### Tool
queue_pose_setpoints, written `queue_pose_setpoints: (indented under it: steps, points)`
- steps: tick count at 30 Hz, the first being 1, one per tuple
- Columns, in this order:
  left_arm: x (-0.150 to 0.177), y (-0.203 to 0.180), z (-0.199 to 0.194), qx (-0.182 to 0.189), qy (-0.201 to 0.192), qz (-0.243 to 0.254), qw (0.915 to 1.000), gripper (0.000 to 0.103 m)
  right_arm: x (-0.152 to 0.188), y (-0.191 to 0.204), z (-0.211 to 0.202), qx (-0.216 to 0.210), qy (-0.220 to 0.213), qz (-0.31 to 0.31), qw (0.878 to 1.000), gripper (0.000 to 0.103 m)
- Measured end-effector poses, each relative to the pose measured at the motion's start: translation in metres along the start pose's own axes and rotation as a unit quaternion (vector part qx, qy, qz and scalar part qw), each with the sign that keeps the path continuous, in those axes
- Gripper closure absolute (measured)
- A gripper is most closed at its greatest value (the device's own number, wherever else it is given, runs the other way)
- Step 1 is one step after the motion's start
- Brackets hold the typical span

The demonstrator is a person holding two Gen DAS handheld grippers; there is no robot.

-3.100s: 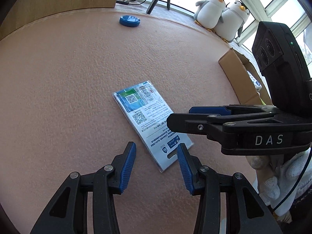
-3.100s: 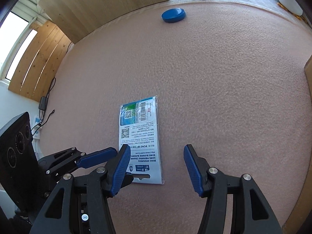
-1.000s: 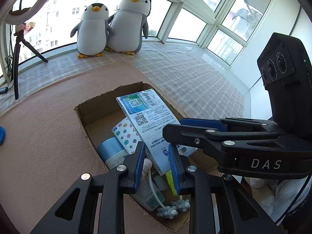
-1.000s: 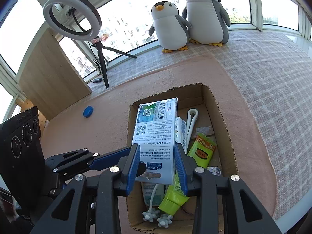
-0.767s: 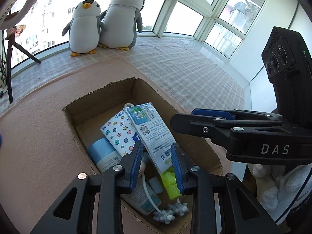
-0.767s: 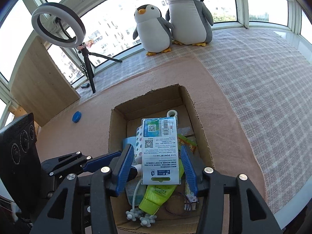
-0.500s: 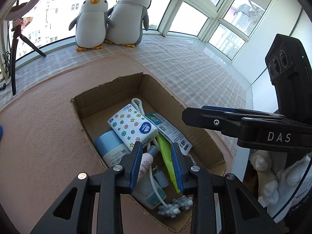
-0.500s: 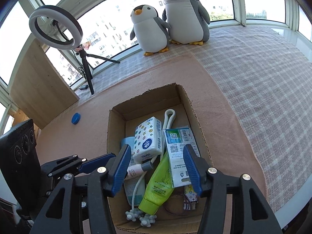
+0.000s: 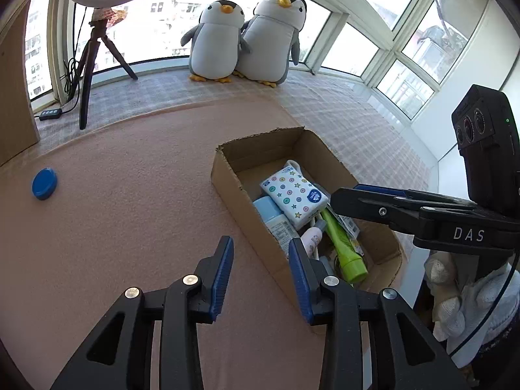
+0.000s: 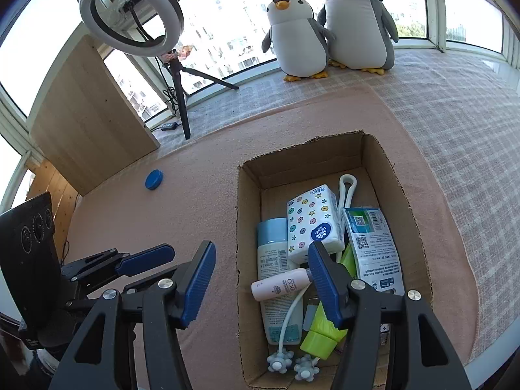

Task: Organize objects
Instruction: 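Carry the packaged card with both tools into the box and open them, then move the left tool to the blue round lid and close on it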

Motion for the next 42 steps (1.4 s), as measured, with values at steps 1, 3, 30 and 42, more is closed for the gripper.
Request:
queue_pose_setpoints:
  steps: [1,3,30,42]
  points:
    - [0.000,0.011,-0.006,-0.008,-0.004,-0.009,0.9999,0.064,0.000,0.007,0.001,-0.003,-0.001,-0.002,1.000,0.047]
    - [-0.001,0.032,-0.018,-0.021,-0.010,-0.027,0.9994,0.064,0.000,0.019,0.002,-0.010,-0.001,-0.006,1.000,0.047]
    - [-0.087,0.262,-0.045,-0.205,-0.006,-0.076,0.9757,0.058,0.032,0.089,0.000,-0.027,0.023,-0.014,0.999,0.047]
    - [-0.076,0.292,0.031,-0.214,0.017,-0.124,0.9688,0.058,0.069,0.062,0.008,-0.011,0.061,0.016,0.998,0.047]
Point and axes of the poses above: each gripper's, at about its wrist camera, not at the fingertips, and z roughly the way its jaws point, y to its left, x to its underside, the point moved 6 cm from there along z, roughly the way its jaws point, and after that the axes turned 10 degrees about -y, right-handed, at the moved point
